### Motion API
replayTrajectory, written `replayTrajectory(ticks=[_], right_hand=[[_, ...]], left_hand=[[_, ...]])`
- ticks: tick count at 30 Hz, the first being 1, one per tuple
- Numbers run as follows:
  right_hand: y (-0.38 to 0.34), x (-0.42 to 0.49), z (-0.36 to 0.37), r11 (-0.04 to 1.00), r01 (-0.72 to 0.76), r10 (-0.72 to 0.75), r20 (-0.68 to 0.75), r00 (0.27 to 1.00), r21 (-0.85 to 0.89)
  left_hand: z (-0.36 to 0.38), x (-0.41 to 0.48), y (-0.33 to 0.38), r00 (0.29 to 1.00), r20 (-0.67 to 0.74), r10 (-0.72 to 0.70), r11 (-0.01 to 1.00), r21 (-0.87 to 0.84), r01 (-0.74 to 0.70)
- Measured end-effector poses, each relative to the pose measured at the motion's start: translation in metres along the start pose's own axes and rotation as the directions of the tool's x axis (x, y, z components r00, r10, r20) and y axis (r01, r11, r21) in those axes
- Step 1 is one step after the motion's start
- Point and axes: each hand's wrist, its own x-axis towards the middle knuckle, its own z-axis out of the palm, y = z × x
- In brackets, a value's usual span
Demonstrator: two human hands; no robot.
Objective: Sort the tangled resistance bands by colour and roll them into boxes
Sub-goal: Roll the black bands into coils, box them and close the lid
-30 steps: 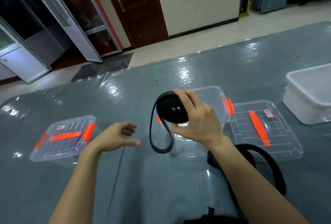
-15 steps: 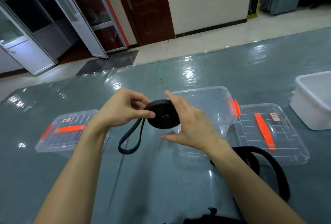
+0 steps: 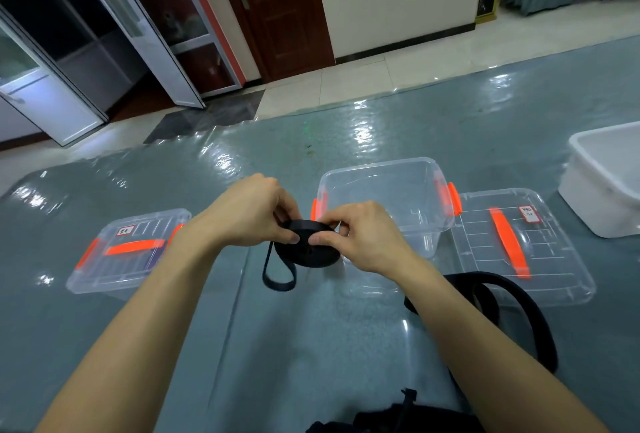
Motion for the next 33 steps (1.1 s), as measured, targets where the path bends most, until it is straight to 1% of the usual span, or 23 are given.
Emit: replayTrajectory(ticks=[4,6,8,12,14,18,20,22,25,28,29,31,33], right_hand=[[0.006,-0.001,-0.003,0.989,-0.094,0.09,0.045,0.995,0.111],[0.008,-0.001,-0.004,0.989,-0.117,0.113,0.058,0.992,0.087],[0.01,-0.001,-0.002,0.984,-0.145,0.142,0.032,0.989,0.105],[0.012,-0.001,0.001,0.976,-0.161,0.16,0.019,0.987,0.149],[0.012,-0.001,0.0,0.982,-0.151,0.147,0.039,0.988,0.114],[0.0,0.001,0.005,0.994,-0.087,0.091,0.071,0.993,-0.061],[-0.003,0.002,0.007,0.993,-0.097,0.1,0.051,0.994,-0.063],[0.0,0.001,0.002,0.99,-0.132,0.13,0.049,0.99,0.04],[0.003,-0.002,-0.008,0.939,-0.201,0.193,0.056,0.98,0.279],[0.004,-0.002,-0.016,0.87,-0.228,0.234,0.04,0.971,0.437],[0.006,-0.002,-0.017,0.848,-0.233,0.245,0.037,0.969,0.476],[0.01,-0.001,-0.02,0.815,-0.244,0.261,0.043,0.964,0.525],[0.013,-0.001,-0.019,0.807,-0.274,0.259,0.104,0.96,0.524]], left_hand=[[-0.002,0.002,0.0,1.0,-0.003,-0.002,1.0,-0.002,0.002],[-0.005,0.002,-0.001,1.0,-0.026,-0.002,1.0,0.0,0.002],[-0.007,0.003,-0.003,0.999,-0.035,0.0,1.0,-0.015,-0.001],[-0.009,0.002,-0.006,1.0,0.009,0.006,0.998,-0.068,-0.005],[-0.008,0.003,-0.005,1.0,0.028,0.006,0.998,-0.06,-0.005],[-0.005,0.008,-0.001,0.999,0.031,0.016,1.0,-0.019,-0.015],[-0.003,0.01,-0.001,0.999,0.037,0.032,0.999,-0.021,-0.031],[-0.002,0.011,-0.005,0.999,0.036,0.038,0.995,-0.092,-0.035],[0.0,0.008,-0.019,0.999,0.046,0.01,0.955,-0.295,0.003],[0.007,0.0,-0.033,0.999,0.004,-0.04,0.836,-0.548,0.036],[0.01,-0.002,-0.035,0.998,-0.017,-0.058,0.801,-0.598,0.037],[0.016,-0.004,-0.035,0.995,-0.059,-0.08,0.787,-0.617,0.027],[0.019,-0.004,-0.033,0.991,-0.092,-0.096,0.824,-0.567,0.027]])
